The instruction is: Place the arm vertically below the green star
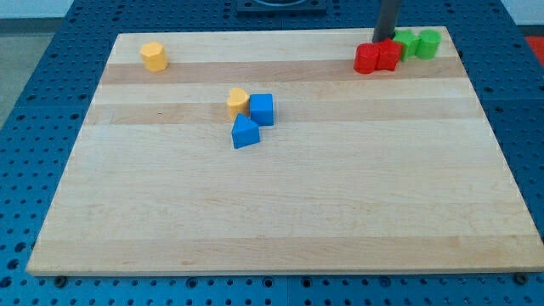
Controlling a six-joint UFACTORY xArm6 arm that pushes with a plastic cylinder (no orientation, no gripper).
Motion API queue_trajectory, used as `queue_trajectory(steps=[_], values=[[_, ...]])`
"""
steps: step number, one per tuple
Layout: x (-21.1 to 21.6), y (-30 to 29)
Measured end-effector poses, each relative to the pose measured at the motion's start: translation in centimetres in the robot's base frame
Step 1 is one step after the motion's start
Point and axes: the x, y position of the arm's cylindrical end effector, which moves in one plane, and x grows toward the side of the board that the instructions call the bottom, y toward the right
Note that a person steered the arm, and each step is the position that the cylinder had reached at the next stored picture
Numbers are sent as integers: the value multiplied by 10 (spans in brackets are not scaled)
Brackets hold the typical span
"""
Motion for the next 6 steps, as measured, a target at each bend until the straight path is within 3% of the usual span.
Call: queue_trajectory(steps=[1,2,3,5,6], values=[[42,12],[171,-5],[226,-9],[149,-9],[148,-8]])
